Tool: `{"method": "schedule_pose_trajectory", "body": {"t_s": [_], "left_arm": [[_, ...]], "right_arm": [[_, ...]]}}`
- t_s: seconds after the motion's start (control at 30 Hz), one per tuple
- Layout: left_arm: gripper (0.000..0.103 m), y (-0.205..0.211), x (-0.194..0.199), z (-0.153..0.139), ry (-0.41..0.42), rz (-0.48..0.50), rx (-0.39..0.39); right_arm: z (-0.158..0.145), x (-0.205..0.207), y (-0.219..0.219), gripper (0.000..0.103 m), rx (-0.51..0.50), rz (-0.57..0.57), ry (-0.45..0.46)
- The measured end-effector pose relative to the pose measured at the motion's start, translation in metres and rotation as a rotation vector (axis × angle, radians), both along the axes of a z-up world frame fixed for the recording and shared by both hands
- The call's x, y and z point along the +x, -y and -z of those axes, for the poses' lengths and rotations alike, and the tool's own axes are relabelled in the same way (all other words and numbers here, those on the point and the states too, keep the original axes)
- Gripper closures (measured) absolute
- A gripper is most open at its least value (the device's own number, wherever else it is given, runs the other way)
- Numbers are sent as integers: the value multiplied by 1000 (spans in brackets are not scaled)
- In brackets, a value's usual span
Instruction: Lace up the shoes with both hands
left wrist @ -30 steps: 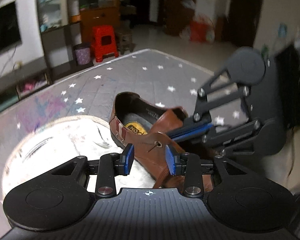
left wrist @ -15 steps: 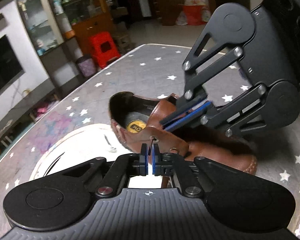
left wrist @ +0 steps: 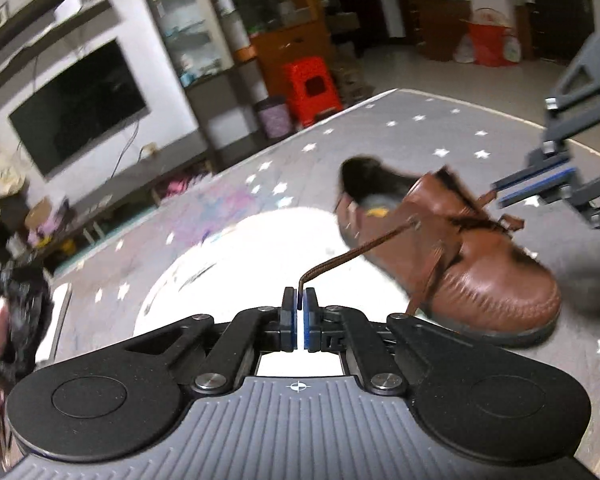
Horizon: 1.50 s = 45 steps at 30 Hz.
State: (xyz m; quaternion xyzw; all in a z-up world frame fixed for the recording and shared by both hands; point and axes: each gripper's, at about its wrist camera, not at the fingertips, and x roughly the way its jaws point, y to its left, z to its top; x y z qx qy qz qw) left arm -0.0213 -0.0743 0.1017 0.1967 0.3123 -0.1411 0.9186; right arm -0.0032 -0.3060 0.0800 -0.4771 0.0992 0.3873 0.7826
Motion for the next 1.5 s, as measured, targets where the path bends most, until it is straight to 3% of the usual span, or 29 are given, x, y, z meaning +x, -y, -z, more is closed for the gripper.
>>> {"method": "schedule_pose_trajectory", "body": {"t_s": [0.27,0.5,0.97,1.13,1.2,1.27,1.5], "left_arm": [[93,-20,-6,21,-80,-33,-21],[91,-10,-17,39,-147,99,-1],[80,7,13,66,-233,191,15],[80,4,20,66,-257,209,-12],[92,3,21,66,-264,214,-16],[95,4,21,67,-264,219,-16],[99,7,7,51,-201,189,9]], "right_arm": [[14,-14,0,93,15,9,-32],[16,-20,-4,93,15,-2,-54],[19,-10,-10,93,28,-10,-88],[20,-6,-10,93,33,-9,-101],[21,-5,-10,93,36,-9,-104],[22,-4,-10,93,37,-9,-107],[21,-6,-12,93,40,-16,-103]]}}
